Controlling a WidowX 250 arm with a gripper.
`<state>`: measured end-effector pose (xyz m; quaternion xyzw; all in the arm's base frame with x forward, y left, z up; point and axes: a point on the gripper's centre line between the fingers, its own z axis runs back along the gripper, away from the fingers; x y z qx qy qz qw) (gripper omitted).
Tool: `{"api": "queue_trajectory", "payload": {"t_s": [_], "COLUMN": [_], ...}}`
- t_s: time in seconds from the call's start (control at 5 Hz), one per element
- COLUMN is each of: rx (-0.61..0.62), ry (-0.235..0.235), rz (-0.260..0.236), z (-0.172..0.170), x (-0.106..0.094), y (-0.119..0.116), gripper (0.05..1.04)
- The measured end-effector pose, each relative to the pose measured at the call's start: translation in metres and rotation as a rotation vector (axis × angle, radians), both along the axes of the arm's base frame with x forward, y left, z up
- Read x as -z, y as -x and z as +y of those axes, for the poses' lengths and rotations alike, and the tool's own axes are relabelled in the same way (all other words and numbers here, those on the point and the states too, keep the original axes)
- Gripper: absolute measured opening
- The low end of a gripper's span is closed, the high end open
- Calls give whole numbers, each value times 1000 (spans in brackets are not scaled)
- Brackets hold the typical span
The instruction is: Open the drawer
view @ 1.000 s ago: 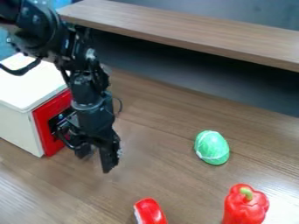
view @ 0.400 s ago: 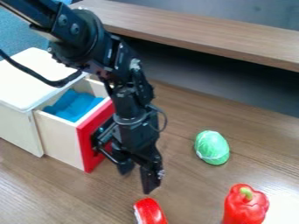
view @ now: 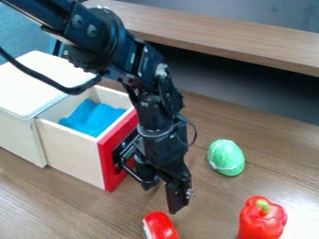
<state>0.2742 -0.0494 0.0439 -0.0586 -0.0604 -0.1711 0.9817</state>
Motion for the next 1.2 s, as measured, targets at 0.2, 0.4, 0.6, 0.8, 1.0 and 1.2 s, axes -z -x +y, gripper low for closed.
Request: {"api": "queue_trajectory", "payload": {"t_s": [0.2, 0.4, 0.6, 0.8, 1.0, 1.2], "rx": [-46, -121, -150, -140, -105, -84], "ry": [-33, -47, -40, -1, 29, 36], "rz": [-17, -35, -77, -112, -140, -146], "z": [12, 35, 44, 38, 28, 25], "x": [-9, -28, -49, -73, -93, -104], "y": [1, 3, -2, -5, -5, -2], "gripper": [999, 999, 999, 999, 999, 999]}}
